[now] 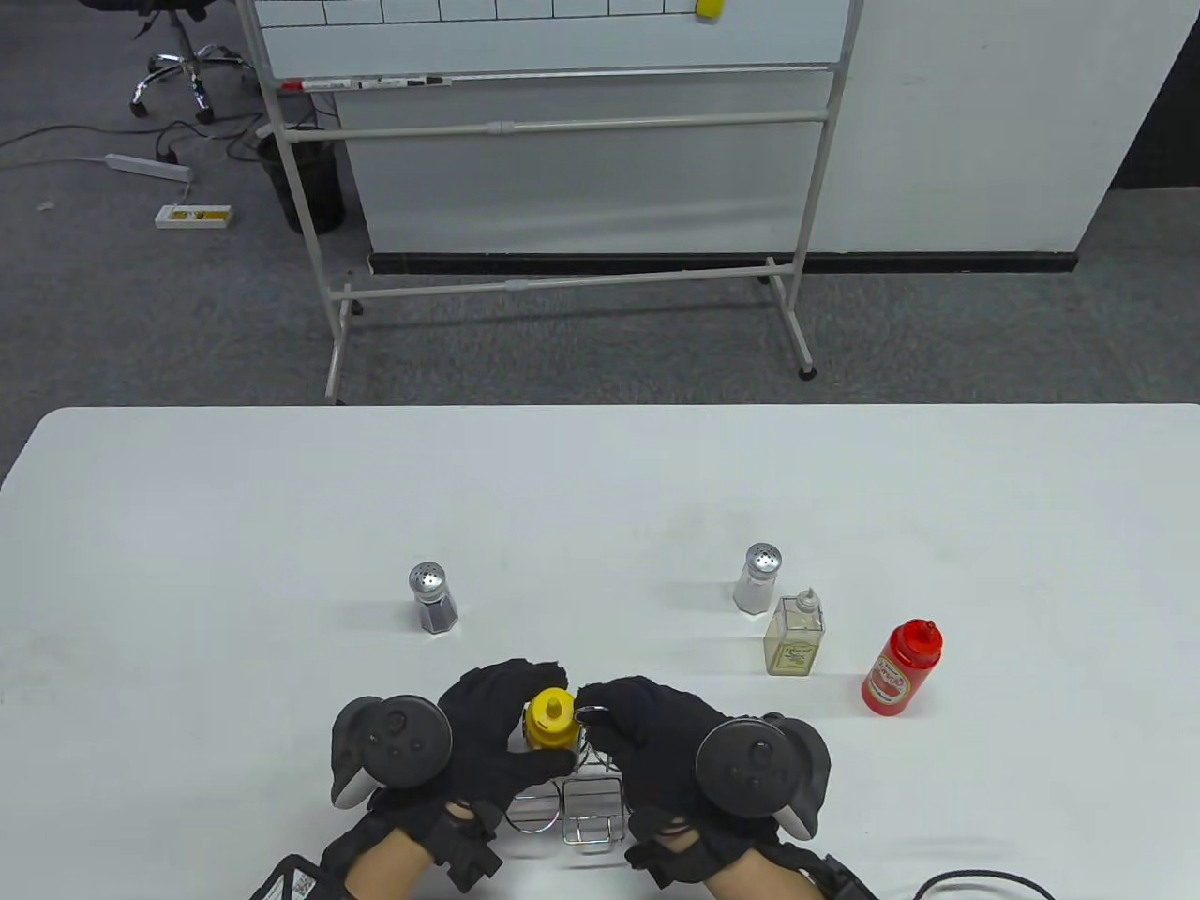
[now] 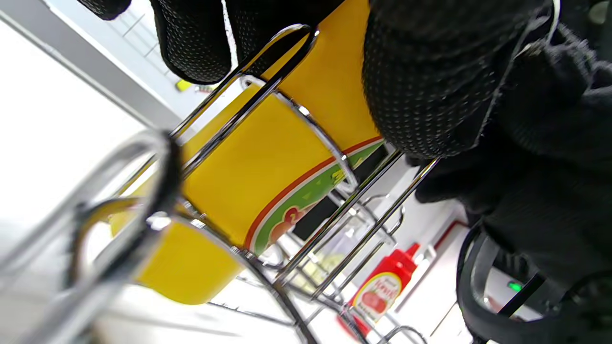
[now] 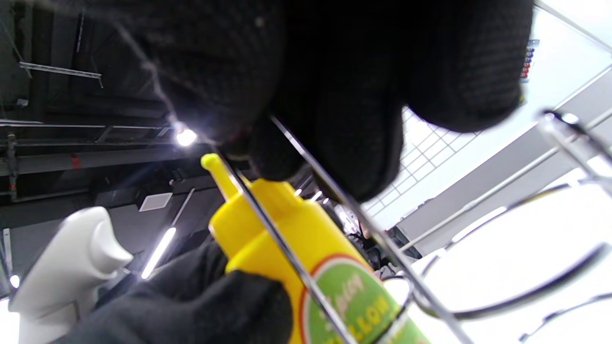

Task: Hold seasoning rack and insert seasoning bottles through ring holders

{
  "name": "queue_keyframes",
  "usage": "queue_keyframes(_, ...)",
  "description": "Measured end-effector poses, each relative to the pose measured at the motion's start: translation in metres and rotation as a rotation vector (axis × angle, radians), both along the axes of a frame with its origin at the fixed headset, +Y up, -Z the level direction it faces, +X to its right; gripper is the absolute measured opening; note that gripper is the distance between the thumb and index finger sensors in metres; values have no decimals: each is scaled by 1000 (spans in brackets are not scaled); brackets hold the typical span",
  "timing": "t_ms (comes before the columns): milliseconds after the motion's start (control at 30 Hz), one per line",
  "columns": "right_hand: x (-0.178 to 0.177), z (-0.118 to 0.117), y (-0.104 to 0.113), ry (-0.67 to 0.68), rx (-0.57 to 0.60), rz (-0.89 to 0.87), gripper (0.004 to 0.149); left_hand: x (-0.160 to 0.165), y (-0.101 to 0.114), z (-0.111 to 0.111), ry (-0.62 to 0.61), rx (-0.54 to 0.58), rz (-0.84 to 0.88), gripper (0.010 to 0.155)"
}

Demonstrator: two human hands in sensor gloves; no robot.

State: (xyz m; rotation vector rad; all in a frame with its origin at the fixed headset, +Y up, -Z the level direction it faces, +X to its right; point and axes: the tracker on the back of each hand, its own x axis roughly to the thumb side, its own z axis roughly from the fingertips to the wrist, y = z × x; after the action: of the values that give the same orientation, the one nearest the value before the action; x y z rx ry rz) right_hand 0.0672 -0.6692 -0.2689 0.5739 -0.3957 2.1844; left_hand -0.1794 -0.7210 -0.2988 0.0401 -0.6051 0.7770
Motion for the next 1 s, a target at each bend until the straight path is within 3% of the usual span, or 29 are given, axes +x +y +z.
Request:
queue_keyframes(133,3,0,1,-5,-3,-1,44,-12,18,4,3,-84,165,97)
queue_keyframes(233,5,-1,2,-10,-2,-17,44,-36,66,1,99,57,364,91)
queue_keyframes(267,5,-1,2,-11,0,-17,44,-47,82,-7,181,90,316,88)
queue_keyframes(367,5,-1,1,-13,5,-4,43,-68,97,-41,428,163,71,82)
queue_keyframes(400,4,-1,1,-13,7,1,43,-77,92,-61,511,115,-83,82)
queue_keyframes(467,4,-1,0,-13,5,2,44,-84,76,-85,535,7,-197,83)
queue_keyframes(567,4,-2,-1,-9,-4,1,44,-89,43,-105,565,-107,-247,86)
queue_keyframes(733,4,-4,-1,-6,-13,12,43,-82,12,-115,602,-106,-410,97)
queue_keyframes(1000,4,-4,-1,-6,-21,11,43,-79,-2,-122,618,-84,-381,85)
